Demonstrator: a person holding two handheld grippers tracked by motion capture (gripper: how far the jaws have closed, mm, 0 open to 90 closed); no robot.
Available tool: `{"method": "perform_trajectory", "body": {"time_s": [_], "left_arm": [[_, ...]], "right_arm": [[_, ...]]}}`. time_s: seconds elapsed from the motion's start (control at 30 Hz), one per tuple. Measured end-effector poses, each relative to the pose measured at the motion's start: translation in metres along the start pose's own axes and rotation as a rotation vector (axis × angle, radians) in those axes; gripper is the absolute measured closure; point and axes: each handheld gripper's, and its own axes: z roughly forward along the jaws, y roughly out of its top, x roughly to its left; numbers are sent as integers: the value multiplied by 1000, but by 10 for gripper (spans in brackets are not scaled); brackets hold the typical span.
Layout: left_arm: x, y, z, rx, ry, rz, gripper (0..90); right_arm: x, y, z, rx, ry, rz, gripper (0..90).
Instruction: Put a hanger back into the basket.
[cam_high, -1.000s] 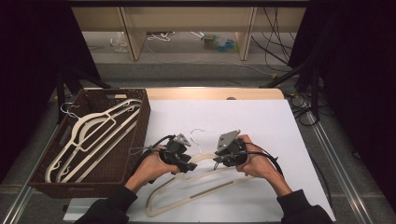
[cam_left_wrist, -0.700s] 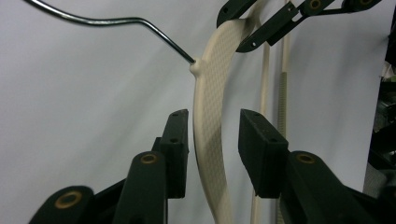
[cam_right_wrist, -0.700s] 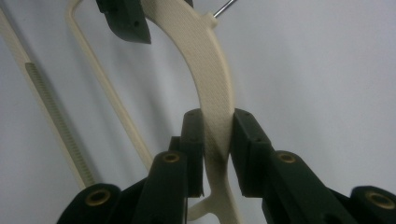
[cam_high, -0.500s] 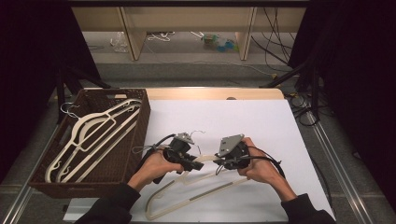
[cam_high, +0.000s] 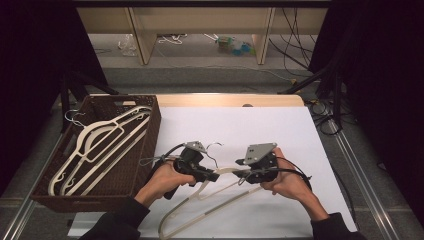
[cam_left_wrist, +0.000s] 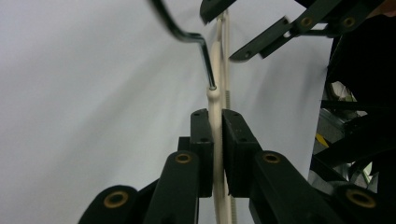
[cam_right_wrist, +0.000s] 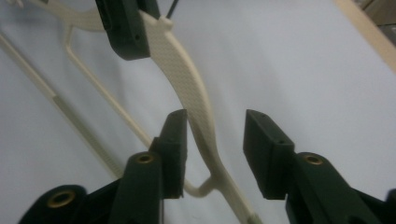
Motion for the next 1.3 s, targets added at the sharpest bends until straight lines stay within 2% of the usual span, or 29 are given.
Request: {"method": "perform_trajectory", "body": {"time_s": [0.07,0.13,0.2,0.3,0.4,0.53,0.63,0.73,0.8,0.87,1.0,1.1,1.17,1.3], "left_arm": [[-3,2,-4,-2,10,8,844],[-5,6,-10,-3,21,33,853],[-8,8,-14,-1,60,54,853],[-6,11,-21,2,78,47,854],[-3,15,-29,6,114,33,853],[0,21,-49,-39,133,-8,853],[1,25,-74,-123,113,-46,853],[1,30,-100,-191,95,-59,853],[0,33,-116,-232,108,-64,853],[-1,36,-132,-257,123,-65,853],[1,38,-169,-306,125,-78,854],[6,34,-203,-357,142,-113,853],[10,32,-219,-373,150,-119,853],[18,27,-250,-392,208,-138,853]], "right_arm": [[-1,-3,-12,-27,-14,31,569],[1,-8,-27,-59,-38,63,554],[2,-12,-34,-70,-42,82,545],[6,-21,-47,-89,-61,99,531],[10,-29,-56,-94,-70,118,523],[14,-37,-64,-102,-78,128,522],[17,-41,-70,-119,-85,144,511],[21,-42,-76,-143,-86,153,498],[24,-44,-77,-152,-79,153,474],[26,-48,-75,-155,-78,165,443],[29,-54,-72,-145,-73,190,401],[31,-59,-72,-142,-62,195,393],[31,-62,-71,-141,-68,207,378],[32,-65,-71,-128,-68,220,362]]}}
